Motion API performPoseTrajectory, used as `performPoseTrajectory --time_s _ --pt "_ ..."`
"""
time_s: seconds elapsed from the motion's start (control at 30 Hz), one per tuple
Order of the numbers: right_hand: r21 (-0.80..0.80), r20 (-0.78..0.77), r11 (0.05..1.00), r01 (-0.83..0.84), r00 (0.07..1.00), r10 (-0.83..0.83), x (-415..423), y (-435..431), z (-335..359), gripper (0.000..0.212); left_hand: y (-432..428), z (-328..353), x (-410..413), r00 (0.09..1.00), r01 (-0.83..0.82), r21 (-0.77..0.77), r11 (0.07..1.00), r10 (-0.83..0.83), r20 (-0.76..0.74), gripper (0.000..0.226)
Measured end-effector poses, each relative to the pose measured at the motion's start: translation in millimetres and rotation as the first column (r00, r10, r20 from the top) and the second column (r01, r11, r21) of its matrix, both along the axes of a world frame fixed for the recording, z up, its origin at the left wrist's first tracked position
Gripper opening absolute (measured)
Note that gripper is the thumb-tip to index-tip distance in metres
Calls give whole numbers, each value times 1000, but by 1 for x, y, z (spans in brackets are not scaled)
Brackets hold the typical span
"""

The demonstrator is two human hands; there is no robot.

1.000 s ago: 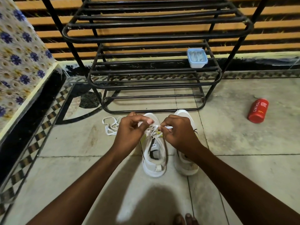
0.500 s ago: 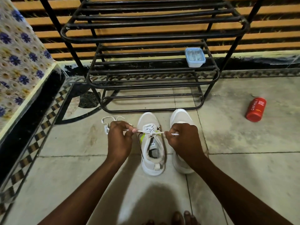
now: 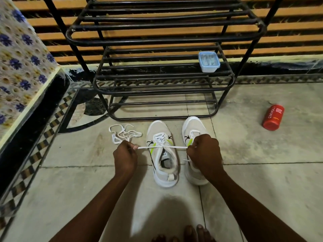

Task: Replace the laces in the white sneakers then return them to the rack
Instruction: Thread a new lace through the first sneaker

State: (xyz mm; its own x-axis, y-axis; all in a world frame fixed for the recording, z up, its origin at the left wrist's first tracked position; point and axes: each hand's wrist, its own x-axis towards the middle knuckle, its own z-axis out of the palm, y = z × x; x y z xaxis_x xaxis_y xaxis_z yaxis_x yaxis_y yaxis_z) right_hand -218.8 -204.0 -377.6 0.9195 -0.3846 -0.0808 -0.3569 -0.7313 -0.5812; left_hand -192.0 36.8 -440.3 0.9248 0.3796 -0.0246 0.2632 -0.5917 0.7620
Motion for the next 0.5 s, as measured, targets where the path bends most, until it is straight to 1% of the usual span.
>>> performPoseTrajectory --time_s 0.17,0.37,0.5 --pt "7 -24 999 35 999 -35 2 0 0 7 -1 0 1 1000 10 12 1000 -9 -19 15" --pt "15 -25 999 44 999 -43 3 -2 -1 15 0 0 -1 999 9 8 1000 -9 -41 8" --pt "34 -22 997 66 998 -66 5 -4 -2 5 2 0 -3 998 5 22 1000 -4 -56 11"
